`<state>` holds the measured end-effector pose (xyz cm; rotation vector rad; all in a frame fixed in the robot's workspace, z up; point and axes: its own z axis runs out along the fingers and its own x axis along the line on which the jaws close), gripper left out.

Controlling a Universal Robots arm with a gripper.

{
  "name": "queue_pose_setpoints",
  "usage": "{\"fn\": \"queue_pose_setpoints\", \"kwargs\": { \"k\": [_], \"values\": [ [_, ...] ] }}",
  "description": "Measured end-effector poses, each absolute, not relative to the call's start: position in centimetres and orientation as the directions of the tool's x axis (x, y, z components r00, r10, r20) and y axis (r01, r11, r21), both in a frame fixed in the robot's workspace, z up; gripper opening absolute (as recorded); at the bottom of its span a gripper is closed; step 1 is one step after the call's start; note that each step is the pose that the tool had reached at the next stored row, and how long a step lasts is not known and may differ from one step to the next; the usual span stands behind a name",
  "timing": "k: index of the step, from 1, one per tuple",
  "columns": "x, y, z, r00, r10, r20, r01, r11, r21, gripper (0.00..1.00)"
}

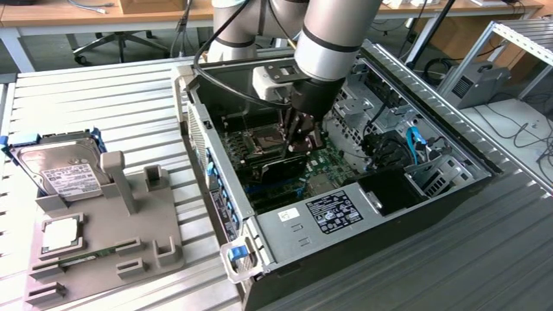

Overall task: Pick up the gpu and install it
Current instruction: 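Press down on the gpu until it lock into place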

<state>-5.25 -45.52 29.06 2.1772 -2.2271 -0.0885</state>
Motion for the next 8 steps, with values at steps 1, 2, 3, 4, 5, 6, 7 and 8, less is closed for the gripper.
{"fn": "queue_pose_setpoints", "kwargs": {
  "k": [1,2,3,4,5,6,7,8],
  "values": [
    [-5.3,-45.5,29.1,-0.023,-1.0,-0.021,-0.998,0.022,0.059,0.11],
    [-5.6,-45.5,29.0,-0.023,-1.0,-0.021,-0.998,0.022,0.059,0.11],
    [-5.9,-45.5,29.0,-0.023,-1.0,-0.021,-0.998,0.022,0.059,0.11],
    [-6.4,-45.5,29.0,-0.023,-1.0,-0.021,-0.998,0.022,0.059,0.11],
    [-6.9,-45.5,29.0,-0.023,-1.0,-0.021,-0.998,0.022,0.059,0.11],
    [-7.4,-45.5,28.9,-0.023,-1.0,-0.021,-0.998,0.022,0.059,0.11],
    [-7.8,-45.5,28.9,-0.023,-1.0,-0.021,-0.998,0.022,0.059,0.11],
    [-8.4,-45.5,28.9,-0.023,-1.0,-0.021,-0.998,0.022,0.059,0.11]
  ]
}}
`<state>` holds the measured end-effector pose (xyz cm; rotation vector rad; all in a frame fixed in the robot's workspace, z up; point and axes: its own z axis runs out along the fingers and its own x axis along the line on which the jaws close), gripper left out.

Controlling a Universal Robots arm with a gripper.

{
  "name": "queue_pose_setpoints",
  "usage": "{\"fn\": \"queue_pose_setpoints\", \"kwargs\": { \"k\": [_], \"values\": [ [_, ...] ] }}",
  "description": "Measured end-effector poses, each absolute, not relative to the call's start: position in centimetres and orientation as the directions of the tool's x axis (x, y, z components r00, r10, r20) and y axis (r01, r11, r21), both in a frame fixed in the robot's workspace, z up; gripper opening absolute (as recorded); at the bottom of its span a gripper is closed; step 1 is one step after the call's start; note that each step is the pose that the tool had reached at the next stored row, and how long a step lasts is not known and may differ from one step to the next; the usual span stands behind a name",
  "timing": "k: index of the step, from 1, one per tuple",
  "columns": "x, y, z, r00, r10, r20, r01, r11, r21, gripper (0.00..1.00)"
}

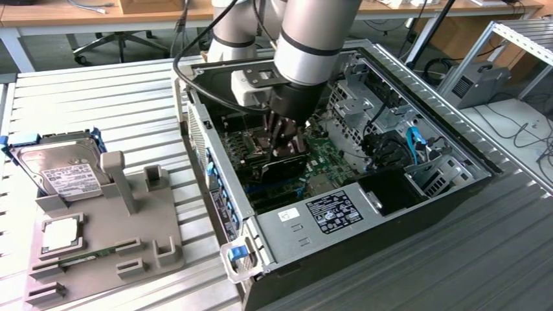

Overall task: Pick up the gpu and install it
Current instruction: 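Press down on the gpu until it lock into place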

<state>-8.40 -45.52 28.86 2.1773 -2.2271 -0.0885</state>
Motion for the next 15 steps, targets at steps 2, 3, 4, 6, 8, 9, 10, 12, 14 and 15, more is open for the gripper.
{"fn": "queue_pose_setpoints", "kwargs": {
  "k": [2,3,4,6,8,9,10,12,14,15],
  "values": [
    [-9.3,-45.5,28.8,-0.023,-1.0,-0.021,-0.998,0.022,0.059,0.11],
    [-9.7,-45.5,28.7,-0.023,-1.0,-0.021,-0.998,0.022,0.059,0.11],
    [-9.9,-45.5,28.6,-0.023,-0.999,-0.022,-0.998,0.022,0.058,0.11],
    [-10.0,-45.4,28.4,-0.023,-1.0,-0.021,-0.998,0.022,0.059,0.11],
    [-10.1,-45.2,28.2,-0.023,-1.0,-0.021,-0.998,0.022,0.058,0.11],
    [-10.1,-45.2,28.1,-0.023,-1.0,-0.021,-0.998,0.022,0.059,0.11],
    [-10.2,-45.1,28.0,-0.023,-1.0,-0.021,-0.998,0.022,0.058,0.11],
    [-10.4,-45.1,27.9,-0.023,-1.0,-0.021,-0.998,0.022,0.059,0.11],
    [-10.5,-45.1,27.8,-0.023,-1.0,-0.021,-0.998,0.022,0.058,0.11],
    [-10.6,-45.1,27.7,-0.023,-1.0,-0.021,-0.998,0.022,0.059,0.11]
  ]
}}
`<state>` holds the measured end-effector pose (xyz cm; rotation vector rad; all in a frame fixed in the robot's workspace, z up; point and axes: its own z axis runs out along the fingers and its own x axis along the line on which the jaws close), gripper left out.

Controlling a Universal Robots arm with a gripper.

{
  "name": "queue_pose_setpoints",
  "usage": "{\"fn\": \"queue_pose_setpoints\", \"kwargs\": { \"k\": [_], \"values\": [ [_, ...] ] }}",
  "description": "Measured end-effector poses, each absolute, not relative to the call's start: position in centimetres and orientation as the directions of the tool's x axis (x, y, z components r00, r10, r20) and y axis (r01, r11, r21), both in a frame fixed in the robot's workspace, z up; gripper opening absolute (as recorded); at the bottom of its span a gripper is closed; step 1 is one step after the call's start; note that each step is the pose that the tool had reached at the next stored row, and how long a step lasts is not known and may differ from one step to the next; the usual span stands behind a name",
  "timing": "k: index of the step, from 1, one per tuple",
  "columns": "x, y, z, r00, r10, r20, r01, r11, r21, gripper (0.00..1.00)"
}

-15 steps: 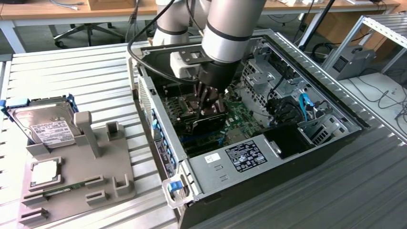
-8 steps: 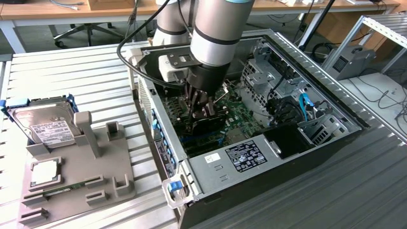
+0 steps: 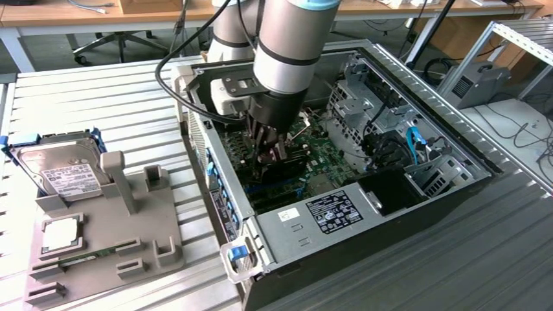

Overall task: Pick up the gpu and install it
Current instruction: 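Press down on the gpu until it lock into place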

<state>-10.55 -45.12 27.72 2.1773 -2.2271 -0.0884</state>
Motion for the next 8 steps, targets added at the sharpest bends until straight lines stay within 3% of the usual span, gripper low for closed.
{"fn": "queue_pose_setpoints", "kwargs": {
  "k": [8],
  "values": [
    [-10.67,-45.18,27.37,-0.023,-1.0,-0.021,-0.998,0.022,0.059,0.11]
  ]
}}
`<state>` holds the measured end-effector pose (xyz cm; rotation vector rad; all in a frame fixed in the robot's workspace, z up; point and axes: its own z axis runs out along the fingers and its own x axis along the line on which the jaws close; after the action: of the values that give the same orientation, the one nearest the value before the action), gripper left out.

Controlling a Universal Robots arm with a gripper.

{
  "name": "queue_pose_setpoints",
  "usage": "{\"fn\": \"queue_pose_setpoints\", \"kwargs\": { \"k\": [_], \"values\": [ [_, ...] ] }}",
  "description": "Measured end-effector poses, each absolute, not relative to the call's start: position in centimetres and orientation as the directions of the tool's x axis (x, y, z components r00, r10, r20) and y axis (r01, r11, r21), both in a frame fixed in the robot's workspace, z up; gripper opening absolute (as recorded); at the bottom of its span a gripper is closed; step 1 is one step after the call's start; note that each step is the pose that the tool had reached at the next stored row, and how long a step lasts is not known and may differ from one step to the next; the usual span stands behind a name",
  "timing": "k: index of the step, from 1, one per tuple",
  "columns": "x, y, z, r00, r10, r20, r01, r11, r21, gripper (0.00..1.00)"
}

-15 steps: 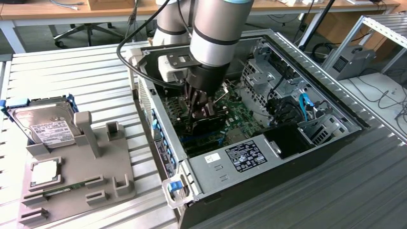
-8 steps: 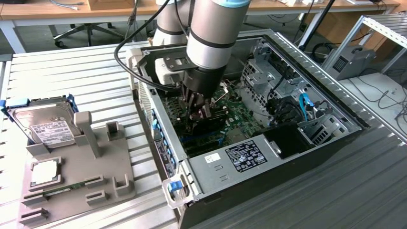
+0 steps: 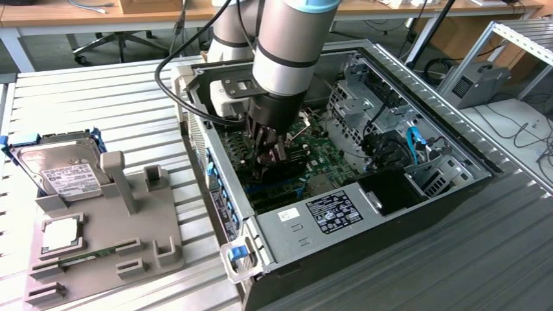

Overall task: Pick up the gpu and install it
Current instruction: 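Press down on the gpu until it lock into place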

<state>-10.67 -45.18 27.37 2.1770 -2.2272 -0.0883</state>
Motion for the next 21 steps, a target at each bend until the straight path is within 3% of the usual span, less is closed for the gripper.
{"fn": "queue_pose_setpoints", "kwargs": {
  "k": [17,21],
  "values": [
    [-10.6,-46.0,26.7,-0.023,-1.0,-0.021,-0.998,0.022,0.059,0.11],
    [-10.5,-46.0,27.8,-0.022,-1.0,-0.021,-0.998,0.02,0.059,0.11]
  ]
}}
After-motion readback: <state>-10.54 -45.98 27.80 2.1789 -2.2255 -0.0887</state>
